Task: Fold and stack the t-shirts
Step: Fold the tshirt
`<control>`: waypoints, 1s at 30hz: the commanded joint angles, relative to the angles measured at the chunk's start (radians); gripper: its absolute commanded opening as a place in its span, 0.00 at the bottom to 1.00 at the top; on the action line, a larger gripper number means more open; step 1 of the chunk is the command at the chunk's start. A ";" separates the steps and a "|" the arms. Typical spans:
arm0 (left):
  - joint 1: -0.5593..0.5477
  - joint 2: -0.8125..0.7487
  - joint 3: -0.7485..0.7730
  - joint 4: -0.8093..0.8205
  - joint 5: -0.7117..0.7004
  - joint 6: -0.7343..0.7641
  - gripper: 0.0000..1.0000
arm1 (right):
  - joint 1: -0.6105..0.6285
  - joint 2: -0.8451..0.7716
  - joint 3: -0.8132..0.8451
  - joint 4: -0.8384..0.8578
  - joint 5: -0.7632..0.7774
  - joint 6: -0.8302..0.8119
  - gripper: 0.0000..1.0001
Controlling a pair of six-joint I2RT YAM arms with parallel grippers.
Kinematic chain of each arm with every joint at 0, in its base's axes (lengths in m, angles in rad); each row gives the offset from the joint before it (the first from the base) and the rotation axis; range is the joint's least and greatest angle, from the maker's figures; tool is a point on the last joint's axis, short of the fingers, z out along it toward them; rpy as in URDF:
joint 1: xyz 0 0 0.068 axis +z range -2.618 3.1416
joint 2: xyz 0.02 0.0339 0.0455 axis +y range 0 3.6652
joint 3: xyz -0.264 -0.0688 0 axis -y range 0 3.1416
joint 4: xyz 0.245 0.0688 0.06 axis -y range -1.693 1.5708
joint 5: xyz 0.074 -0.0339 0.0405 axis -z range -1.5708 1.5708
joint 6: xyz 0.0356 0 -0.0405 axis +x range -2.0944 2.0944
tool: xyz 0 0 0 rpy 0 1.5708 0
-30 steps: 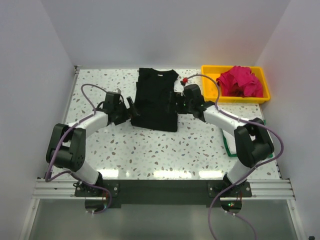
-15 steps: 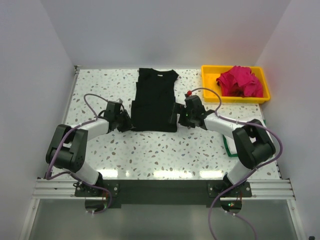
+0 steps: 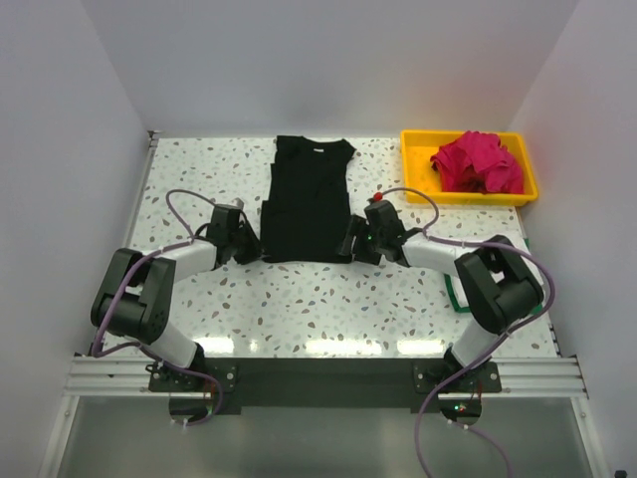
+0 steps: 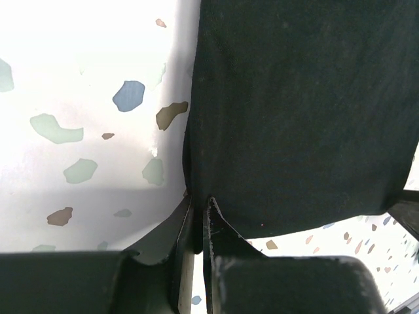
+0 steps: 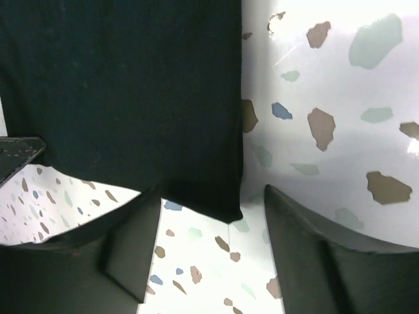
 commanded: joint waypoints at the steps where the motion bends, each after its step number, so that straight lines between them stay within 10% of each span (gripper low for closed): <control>1: -0.005 0.030 -0.035 -0.064 -0.060 0.009 0.00 | 0.003 0.032 -0.017 0.049 -0.004 0.060 0.63; 9: -0.007 -0.010 -0.071 -0.033 -0.071 0.019 0.00 | 0.003 0.064 -0.072 0.135 0.050 0.077 0.35; 13: -0.005 -0.031 -0.094 -0.021 -0.060 0.021 0.00 | 0.003 0.078 -0.098 0.184 -0.005 0.077 0.00; 30: -0.082 -0.540 -0.373 -0.219 0.088 -0.030 0.00 | 0.104 -0.359 -0.339 -0.106 -0.166 0.002 0.00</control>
